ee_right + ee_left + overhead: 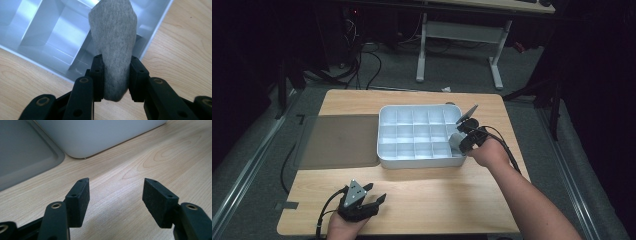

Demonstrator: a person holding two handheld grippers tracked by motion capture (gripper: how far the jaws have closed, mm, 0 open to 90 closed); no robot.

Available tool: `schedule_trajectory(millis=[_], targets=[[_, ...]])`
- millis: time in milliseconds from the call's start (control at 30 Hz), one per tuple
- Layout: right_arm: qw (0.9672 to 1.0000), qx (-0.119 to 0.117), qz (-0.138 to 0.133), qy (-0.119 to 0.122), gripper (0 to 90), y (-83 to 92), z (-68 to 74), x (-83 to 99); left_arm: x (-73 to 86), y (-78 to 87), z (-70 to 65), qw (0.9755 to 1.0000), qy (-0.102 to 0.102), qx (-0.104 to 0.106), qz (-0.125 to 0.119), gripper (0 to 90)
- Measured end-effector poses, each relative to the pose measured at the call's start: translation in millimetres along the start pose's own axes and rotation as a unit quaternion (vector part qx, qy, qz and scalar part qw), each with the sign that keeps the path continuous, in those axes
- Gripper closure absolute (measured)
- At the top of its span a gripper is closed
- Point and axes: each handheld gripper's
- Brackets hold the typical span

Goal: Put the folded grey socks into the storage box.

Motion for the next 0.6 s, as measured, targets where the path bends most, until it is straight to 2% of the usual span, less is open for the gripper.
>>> schedule_trajectory(millis=[33,200,267,500,600], targets=[[0.9999,0.003,0.012,0.003,70.7,-3.2,2.8,-3.2,-0.1,0.6,0.1,1.0000,0.001,0.000,0.000,39.4],[0.9993,0.008,0.023,0.028,70.9,-9.5,6.1,-5.6,-0.5,0.5,-0.7,1.0000,-0.001,0.000,0.000,39.3],[0.9993,0.007,0.026,0.025,71.0,-9.9,6.4,-5.6,0.2,0.6,-0.9,1.0000,0.001,0.000,-0.001,39.3],[0.9987,-0.007,0.033,0.037,71.3,-20.1,5.9,-1.2,1.7,-2.2,-1.9,1.0000,-0.001,0.002,0.006,39.4],[0.9985,-0.005,0.035,0.041,71.4,-23.0,7.5,0.5,1.0,-1.7,-4.0,1.0000,-0.002,0.004,0.005,39.4]])
Point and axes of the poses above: each handheld gripper's, and its own axes: y roughly backward along the jaws, x roughly out of its underside, z roughly to its left, and after that the axes turned 13 degrees about -z, right-handed
